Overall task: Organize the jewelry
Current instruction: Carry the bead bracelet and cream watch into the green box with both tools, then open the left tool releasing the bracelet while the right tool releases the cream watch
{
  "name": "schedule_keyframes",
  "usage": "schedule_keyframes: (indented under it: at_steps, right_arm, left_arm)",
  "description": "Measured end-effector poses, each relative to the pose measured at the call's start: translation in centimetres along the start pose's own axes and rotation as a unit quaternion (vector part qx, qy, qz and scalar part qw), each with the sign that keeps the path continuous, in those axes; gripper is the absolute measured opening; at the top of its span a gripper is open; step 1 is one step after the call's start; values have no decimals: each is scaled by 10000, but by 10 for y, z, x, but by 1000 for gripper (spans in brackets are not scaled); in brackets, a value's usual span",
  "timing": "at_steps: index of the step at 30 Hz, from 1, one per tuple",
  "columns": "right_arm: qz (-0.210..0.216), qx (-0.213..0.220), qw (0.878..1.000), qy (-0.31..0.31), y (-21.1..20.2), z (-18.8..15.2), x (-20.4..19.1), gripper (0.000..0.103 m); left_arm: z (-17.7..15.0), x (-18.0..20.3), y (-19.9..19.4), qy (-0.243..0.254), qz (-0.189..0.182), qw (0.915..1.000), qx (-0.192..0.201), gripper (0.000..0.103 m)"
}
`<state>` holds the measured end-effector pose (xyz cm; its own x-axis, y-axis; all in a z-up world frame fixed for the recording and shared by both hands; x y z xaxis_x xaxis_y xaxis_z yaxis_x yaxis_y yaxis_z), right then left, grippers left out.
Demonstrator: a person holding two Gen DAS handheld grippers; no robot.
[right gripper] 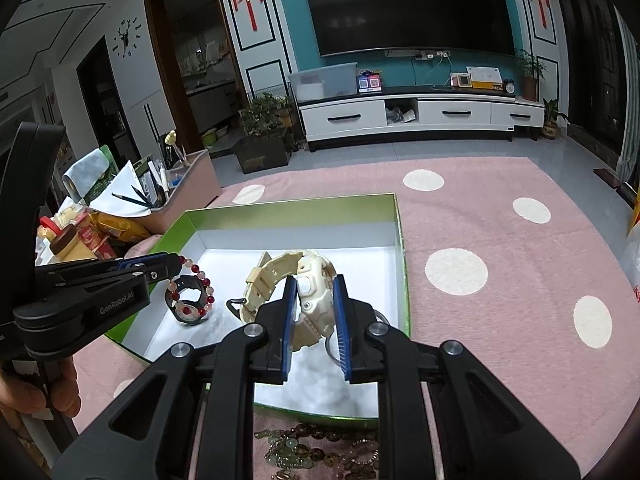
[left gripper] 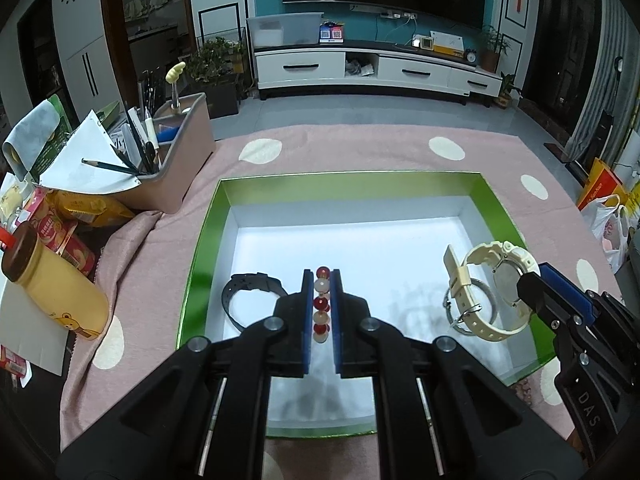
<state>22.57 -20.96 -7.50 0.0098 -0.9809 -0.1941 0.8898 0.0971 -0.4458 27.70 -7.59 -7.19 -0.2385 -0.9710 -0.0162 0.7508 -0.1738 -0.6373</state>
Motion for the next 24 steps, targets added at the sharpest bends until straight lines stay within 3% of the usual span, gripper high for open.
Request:
schedule_keyframes:
  at_steps: [7, 11, 13, 14, 16, 18, 21, 23, 24]
  right_arm:
    - [-37, -91, 9998, -148, 10, -4, -6, 19]
    - [-70, -69, 9998, -192, 9, -1, -8, 30]
    - [-113, -36, 9997, -193, 7, 0, -6, 38]
    - [-118, -24, 9998, -173, 6, 0, -6, 39]
    - [-111, 12, 9998, -140, 1, 1, -5, 42]
    - [-126, 16, 9998, -131, -3, 1, -4, 46]
    - [-115, 28, 9999, -96, -11, -1, -4, 49]
    - [-116, -1, 9999, -75, -17, -5, -3, 51]
    - [-117, -10, 9999, -62, -19, -6, -3, 60]
  left_arm:
    - [-4, -4, 7, 37, 100, 9999, -76, 8]
    - [-3, -4, 6, 27, 112, 9999, -37, 13]
    - [-2, -5, 5, 16, 139, 9999, -18, 30]
    - [-2, -6, 4, 10, 152, 9999, -4, 33]
    - [-1, -7, 0, -1, 204, 9998, 24, 51]
    - [0, -8, -5, 3, 215, 9998, 58, 53]
    - [0, -8, -13, 10, 222, 9997, 106, 67]
    - [0, -7, -20, -7, 195, 9997, 131, 69]
    - [-1, -8, -22, -16, 191, 9997, 131, 75]
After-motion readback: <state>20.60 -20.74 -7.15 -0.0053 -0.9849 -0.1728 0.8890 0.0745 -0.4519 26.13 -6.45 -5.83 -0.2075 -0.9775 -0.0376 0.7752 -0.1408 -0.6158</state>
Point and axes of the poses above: each gripper's, at about its wrist camera, not at the fingertips, and y roughly the way its jaws point, x to its right, z to its top, the point moved 10 cm from there along y, roughly the way its jaws point, and after that the axes turned 8 degrees about x, right-handed, at the moved point
